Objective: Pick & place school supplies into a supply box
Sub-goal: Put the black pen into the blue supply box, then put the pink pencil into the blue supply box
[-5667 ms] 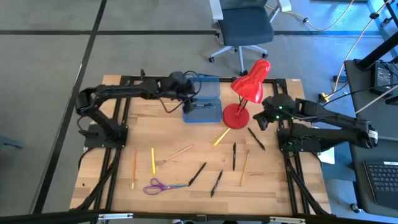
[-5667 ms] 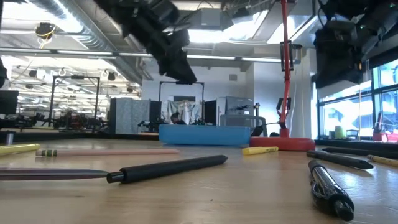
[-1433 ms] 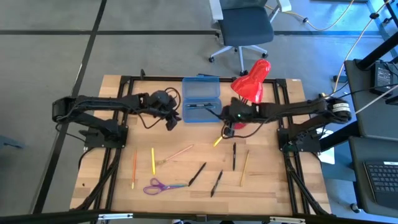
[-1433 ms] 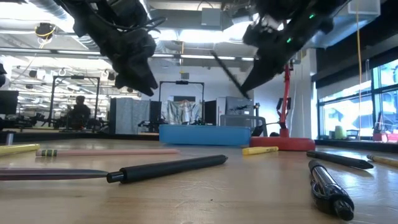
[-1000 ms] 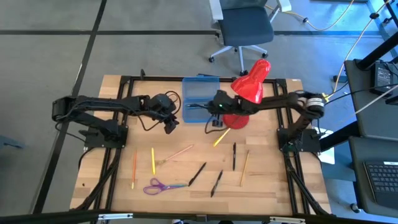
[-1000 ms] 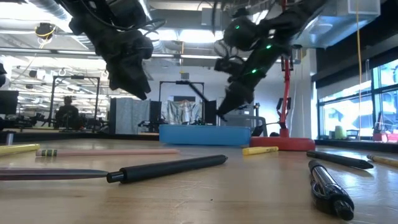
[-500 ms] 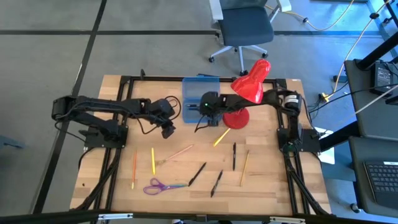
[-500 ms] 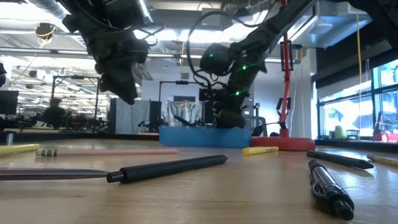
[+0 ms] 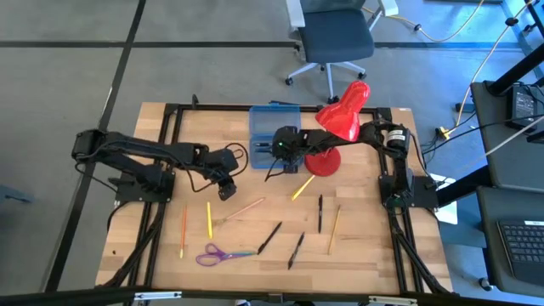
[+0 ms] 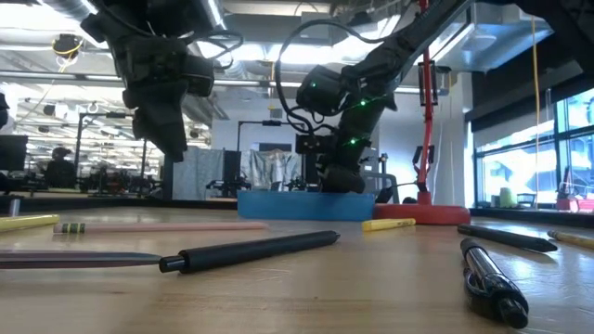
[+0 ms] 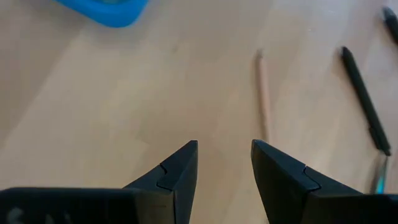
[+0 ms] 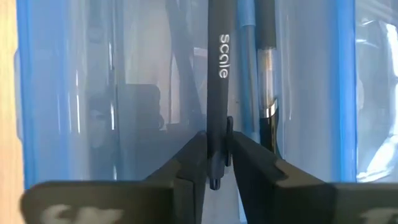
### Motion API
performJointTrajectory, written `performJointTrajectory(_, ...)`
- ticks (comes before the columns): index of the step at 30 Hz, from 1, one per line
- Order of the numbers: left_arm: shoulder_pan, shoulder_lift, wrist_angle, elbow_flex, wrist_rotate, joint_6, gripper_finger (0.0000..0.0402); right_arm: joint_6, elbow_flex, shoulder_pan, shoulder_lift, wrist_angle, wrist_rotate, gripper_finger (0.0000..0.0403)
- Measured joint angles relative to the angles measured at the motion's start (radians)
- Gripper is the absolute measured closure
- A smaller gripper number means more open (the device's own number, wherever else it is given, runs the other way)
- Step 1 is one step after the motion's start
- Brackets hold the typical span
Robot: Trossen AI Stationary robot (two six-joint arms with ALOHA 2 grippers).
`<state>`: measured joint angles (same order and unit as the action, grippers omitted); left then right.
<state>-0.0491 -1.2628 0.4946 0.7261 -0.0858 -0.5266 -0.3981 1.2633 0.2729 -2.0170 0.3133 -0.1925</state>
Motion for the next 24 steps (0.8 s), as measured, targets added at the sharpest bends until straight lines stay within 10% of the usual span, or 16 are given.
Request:
performJointTrajectory(13, 0.207, -0.193, -0.081, 0.079, 0.004, -0.191, 0.0259, 0.027, 0.000, 0.000, 0.000, -0.005, 0.002, 0.0280)
performJointTrajectory(24, 0.333, -0.414, 0.205, 0.310, 0.094, -0.368, 0.0259, 0.060, 0.000, 0.000, 0.000, -0.009, 0.002, 0.0280)
